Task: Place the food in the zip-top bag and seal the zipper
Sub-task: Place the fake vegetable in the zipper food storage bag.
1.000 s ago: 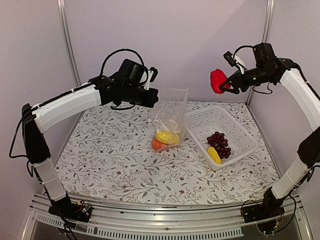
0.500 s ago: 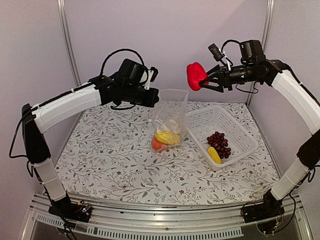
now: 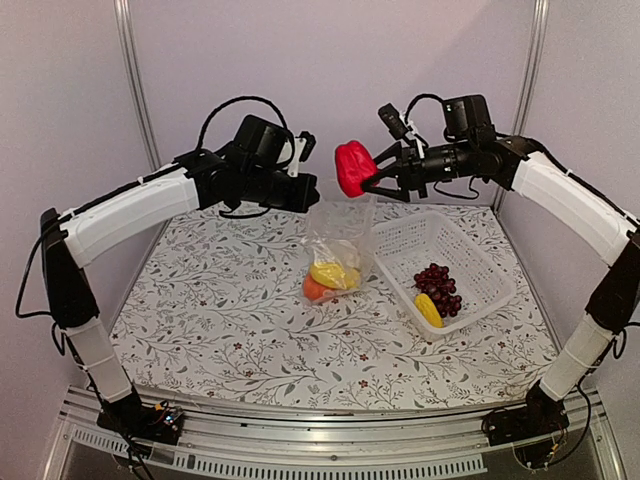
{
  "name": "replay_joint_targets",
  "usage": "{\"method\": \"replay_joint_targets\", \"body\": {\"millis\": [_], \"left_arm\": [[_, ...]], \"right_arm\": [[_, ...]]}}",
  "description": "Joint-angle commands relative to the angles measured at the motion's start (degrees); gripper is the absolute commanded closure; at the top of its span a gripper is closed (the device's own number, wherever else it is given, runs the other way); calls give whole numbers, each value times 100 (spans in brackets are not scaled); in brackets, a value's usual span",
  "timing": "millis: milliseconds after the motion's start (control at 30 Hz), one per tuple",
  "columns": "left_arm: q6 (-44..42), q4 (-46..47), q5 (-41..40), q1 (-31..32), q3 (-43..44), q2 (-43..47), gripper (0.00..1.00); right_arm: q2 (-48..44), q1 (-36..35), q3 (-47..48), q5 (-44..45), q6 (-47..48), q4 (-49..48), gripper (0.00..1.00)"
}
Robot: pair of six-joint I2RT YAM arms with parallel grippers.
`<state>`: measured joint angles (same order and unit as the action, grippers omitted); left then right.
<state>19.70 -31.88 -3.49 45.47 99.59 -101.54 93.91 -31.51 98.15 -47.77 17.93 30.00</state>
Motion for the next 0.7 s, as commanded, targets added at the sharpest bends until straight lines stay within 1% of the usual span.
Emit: {"method": "replay_joint_targets", "body": {"millis": [0,133,300,433,567,667], "left_arm": [[46,147,50,49,87,299,100],[46,156,45,50,41,343,100],[63,191,41,52,-35,353,100],[64,215,44,45,-79,349,100],[53,217,11,41,-111,349,100],[39,226,-18,41,-132,345,100]], "right_arm": [[395,-32,-150,296,61,-250,53],[533,-85,-261,403,103,-275,52],[638,-263,-306,1065,246,-187,48],[724,-431,-297,1565,369,-57,44],[843,-611,-75,2297,501,296,33],[1034,-623,261,2536,456,652,25]]}}
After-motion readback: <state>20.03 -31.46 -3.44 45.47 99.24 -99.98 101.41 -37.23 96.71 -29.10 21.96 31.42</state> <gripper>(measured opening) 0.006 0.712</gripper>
